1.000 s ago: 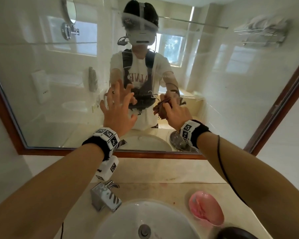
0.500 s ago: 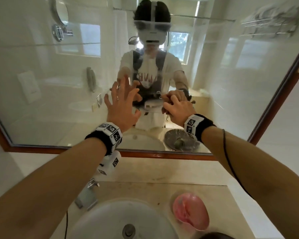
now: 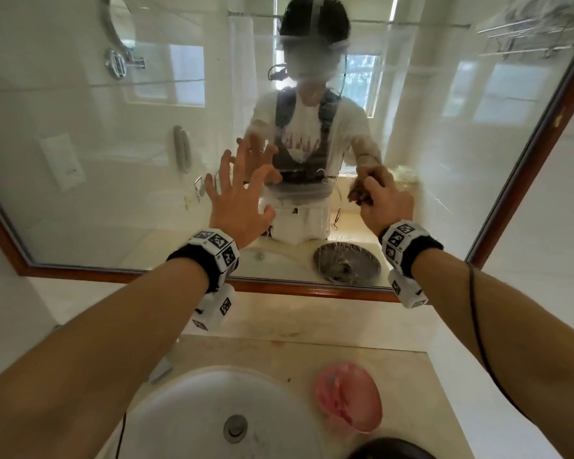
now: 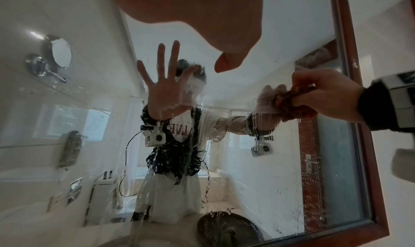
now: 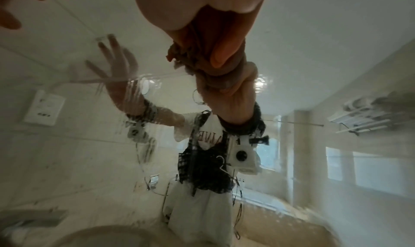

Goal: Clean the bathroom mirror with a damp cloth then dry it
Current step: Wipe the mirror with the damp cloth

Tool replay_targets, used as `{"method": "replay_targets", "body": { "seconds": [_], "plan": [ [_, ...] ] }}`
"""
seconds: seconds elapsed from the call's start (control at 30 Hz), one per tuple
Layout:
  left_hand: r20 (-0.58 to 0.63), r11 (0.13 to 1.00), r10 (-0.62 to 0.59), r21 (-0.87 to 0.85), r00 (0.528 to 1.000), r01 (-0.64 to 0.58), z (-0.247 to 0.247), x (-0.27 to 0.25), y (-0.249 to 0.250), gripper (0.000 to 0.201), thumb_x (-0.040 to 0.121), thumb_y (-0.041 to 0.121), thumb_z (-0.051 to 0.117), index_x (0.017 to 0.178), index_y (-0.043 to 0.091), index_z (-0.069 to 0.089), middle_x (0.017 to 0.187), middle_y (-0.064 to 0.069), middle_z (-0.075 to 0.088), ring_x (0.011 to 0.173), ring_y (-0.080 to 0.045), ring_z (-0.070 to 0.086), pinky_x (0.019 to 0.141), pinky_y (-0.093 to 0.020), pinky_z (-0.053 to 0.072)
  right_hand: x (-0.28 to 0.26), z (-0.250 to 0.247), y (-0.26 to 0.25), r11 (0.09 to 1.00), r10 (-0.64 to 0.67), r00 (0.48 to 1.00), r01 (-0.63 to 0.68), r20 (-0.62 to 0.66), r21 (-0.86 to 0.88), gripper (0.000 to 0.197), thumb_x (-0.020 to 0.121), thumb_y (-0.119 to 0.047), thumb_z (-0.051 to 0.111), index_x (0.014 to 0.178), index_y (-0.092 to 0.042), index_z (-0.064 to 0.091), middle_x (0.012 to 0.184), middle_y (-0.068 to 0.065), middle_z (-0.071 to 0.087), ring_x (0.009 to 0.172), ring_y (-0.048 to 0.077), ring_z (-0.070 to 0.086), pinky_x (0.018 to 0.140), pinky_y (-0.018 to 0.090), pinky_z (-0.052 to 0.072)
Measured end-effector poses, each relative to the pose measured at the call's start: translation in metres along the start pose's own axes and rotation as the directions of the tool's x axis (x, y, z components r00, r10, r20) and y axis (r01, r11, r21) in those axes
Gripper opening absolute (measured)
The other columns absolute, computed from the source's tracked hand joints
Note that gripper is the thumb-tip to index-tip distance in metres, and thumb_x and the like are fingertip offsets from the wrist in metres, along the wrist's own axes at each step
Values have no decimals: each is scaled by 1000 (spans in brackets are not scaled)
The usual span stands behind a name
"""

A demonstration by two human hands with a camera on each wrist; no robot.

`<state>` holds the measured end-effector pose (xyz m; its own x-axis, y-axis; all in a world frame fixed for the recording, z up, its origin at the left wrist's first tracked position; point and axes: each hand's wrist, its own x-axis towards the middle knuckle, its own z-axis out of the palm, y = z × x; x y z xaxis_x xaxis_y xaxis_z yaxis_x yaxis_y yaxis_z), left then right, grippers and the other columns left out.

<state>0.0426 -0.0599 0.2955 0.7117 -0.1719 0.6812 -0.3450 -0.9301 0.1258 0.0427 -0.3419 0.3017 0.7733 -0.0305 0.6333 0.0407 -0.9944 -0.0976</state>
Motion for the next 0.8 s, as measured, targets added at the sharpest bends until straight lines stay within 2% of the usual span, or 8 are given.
{"method": "replay_targets", "body": {
  "seconds": [0.13,0.23,0.4,0.57,0.73,0.8],
  "plan": [
    [-36,1000,13,-10,999,-14,-4,-4,-4,66,82,39,67,133,40,26,165,-11,0,151,-38,3,113,-67,14,-3,6,-41,998,-36,998,34,53,44,27,87,-20,56,113,-19,50,132,7,48,75,29,59,67,37,54],
    [-67,1000,19,-23,998,-20,-7,-9,-17,67,80,38,69,131,41,26,165,-11,4,151,-38,6,112,-67,15,0,14,-86,996,-82,993,77,89,53,32,89,-22,56,120,-17,49,127,11,48,84,32,59,71,37,53],
    [-48,999,-31,30,998,32,-13,-13,-58,67,82,40,64,136,36,25,165,-12,1,151,-37,3,112,-66,16,3,30,-144,975,-219,965,223,142,-9,35,90,-24,56,123,-14,50,121,14,50,78,33,59,61,34,46],
    [-12,997,-77,26,997,78,-5,-13,-87,66,82,42,62,139,34,30,166,-10,-5,151,-36,-2,114,-66,14,4,31,-156,954,-274,943,291,187,-67,32,91,-27,53,120,-15,49,116,11,51,77,29,57,64,36,47],
    [-32,999,-44,-7,999,44,12,-13,-73,73,78,40,67,141,33,31,165,-14,-2,151,-39,2,112,-69,18,9,29,-158,949,-287,942,304,172,-84,28,91,-25,51,117,-14,52,111,11,54,69,22,39,60,32,34],
    [-25,999,-45,-19,999,44,15,-10,-66,74,79,43,67,144,33,31,165,-14,-5,151,-38,0,112,-68,17,10,28,-156,943,-297,938,317,177,-98,28,91,-25,51,117,-16,53,113,10,53,72,24,44,60,32,32]
  ]
}}
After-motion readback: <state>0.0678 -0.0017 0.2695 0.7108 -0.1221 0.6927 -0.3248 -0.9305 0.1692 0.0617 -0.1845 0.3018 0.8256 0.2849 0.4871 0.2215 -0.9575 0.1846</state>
